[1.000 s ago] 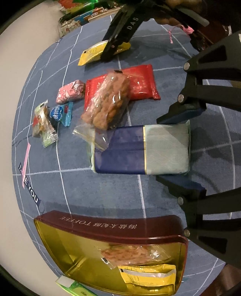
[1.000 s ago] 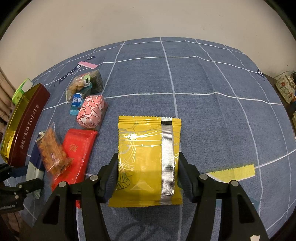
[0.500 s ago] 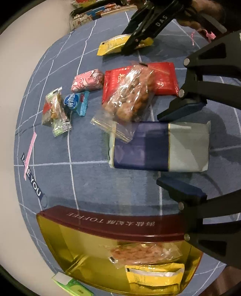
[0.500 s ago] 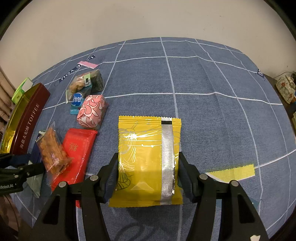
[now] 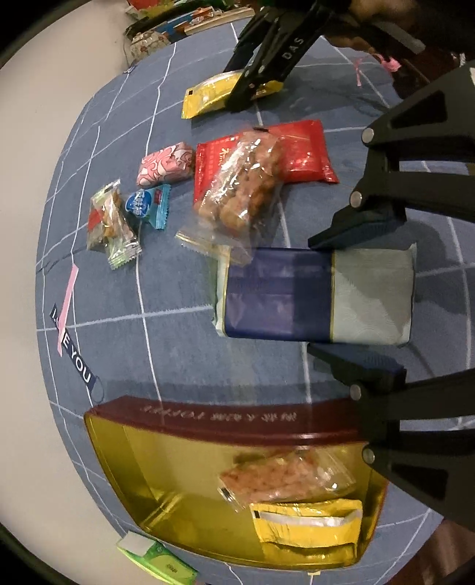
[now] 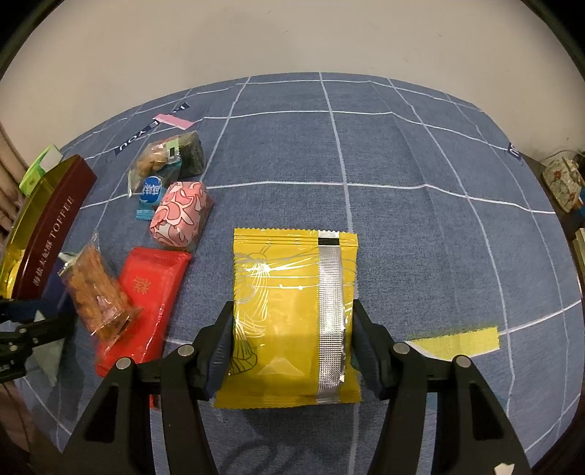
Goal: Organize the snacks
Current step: 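Lift the navy-and-white box with the left gripper while the right holds the yellow packet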
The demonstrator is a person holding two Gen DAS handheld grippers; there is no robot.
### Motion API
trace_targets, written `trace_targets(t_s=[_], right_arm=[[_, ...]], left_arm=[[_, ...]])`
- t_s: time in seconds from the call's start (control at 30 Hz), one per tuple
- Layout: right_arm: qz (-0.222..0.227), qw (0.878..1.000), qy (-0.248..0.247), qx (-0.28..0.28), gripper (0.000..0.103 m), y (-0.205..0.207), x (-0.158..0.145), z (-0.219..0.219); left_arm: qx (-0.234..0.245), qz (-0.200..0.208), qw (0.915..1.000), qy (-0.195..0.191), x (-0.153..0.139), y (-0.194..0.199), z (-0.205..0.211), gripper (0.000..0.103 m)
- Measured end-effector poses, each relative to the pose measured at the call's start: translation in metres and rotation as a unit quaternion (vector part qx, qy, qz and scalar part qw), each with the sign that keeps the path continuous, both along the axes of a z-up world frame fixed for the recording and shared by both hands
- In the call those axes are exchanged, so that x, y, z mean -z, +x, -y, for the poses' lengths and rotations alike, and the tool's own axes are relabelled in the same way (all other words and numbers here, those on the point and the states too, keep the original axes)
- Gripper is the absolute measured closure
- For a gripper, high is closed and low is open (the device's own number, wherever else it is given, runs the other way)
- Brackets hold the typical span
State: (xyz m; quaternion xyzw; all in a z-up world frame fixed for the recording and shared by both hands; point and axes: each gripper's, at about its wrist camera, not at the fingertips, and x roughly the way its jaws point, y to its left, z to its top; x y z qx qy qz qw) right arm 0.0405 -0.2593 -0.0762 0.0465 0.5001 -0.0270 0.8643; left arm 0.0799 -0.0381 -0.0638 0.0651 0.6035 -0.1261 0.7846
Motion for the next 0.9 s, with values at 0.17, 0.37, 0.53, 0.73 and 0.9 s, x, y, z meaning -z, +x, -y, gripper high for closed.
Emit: trace_targets(t_s=[0.17,0.37,0.53,0.73,0.9], right_arm=[[-0.001,1.0,-0.014,0.003,0.048,0.0,0.001,-0.003],[-0.004,1.0,-0.016,0.005,0.048,0.001,0.0,-0.004],[-0.004,1.0,-0.019,0.004,0.048,0.001,0.0,-0.004],[-0.004,1.0,-0.02,0.004,0.048,0.001,0.0,-0.005],[-0.005,1.0,-0.02,0.007,0.048,0.001,0.001,-0.005]], left_arm=[[-0.007,-0.003,1.0,-0.002,-0.005,-0.008,-0.012,0.052],[-0.006,-0.012,0.9999,0.005,-0.011,-0.015,-0.02,0.052],[-0.012,-0.003,0.9999,0.006,-0.019,-0.017,-0.029,0.053],[-0.019,0.011,0.9998,0.004,-0.033,-0.02,-0.042,0.053],[-0.022,0.018,0.9996,0.003,-0.04,-0.02,-0.049,0.053]])
